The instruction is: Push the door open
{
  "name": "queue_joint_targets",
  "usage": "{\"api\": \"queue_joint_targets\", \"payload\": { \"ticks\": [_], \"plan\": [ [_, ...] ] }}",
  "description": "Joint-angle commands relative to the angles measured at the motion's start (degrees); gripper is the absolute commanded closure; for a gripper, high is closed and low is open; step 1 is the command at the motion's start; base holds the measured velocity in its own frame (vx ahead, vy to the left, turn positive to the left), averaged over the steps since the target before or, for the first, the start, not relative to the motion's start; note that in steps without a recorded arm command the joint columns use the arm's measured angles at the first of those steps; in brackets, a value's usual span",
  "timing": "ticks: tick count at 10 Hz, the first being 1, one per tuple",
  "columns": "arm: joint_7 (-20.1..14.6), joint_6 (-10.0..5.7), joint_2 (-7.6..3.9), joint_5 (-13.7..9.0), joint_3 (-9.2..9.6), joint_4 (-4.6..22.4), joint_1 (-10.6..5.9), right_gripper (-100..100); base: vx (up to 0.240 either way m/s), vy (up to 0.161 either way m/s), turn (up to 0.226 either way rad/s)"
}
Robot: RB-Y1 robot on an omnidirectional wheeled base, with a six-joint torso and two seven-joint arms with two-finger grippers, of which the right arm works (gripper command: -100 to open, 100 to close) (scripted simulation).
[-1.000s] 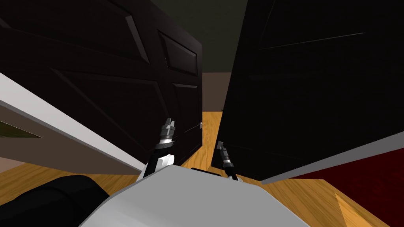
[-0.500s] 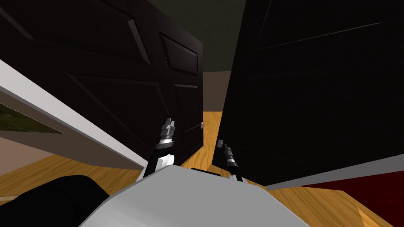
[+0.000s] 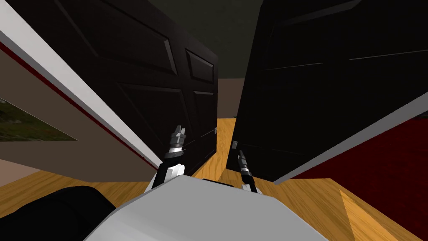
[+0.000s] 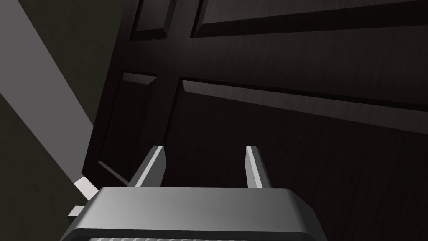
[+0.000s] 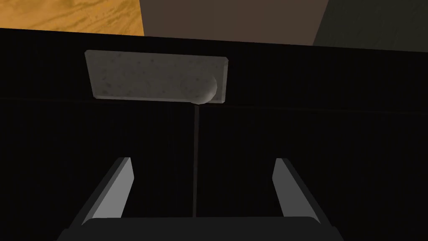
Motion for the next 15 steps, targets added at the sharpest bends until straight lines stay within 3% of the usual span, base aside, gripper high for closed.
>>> {"api": "queue_joint_targets", "payload": {
  "ticks": [1, 2, 3, 6, 9, 12, 14, 15],
  "plan": [
    [0.3, 0.88, 1.15, -0.5, -0.69, -0.5, 0.06, -100, -0.205, 0.176, -0.129],
    [0.2, 0.63, 0.71, -0.3, -0.41, -0.5, 0.15, -100, -0.093, 0.078, -0.025],
    [1.0, 0.30, -0.47, -0.4, -0.77, -0.1, -0.08, -100, 0.004, -0.083, 0.013],
    [2.1, -0.39, -0.69, -0.6, -1.27, 0.7, -0.48, -100, 0.100, -0.145, 0.021],
    [3.6, -1.29, 1.52, -0.7, -1.92, 1.7, -1.01, -100, 0.193, -0.115, 0.036],
    [4.2, -1.67, 3.58, -0.8, -2.19, 2.1, -1.23, -100, 0.179, 0.068, 0.027],
    [4.3, -1.70, 3.76, -0.8, -2.20, 2.1, -1.19, -100, 0.140, 0.093, -0.006],
    [4.3, -1.70, 3.76, -0.8, -2.20, 2.1, -1.19, 100, -0.019, -0.007, 0.028]
  ]
}}
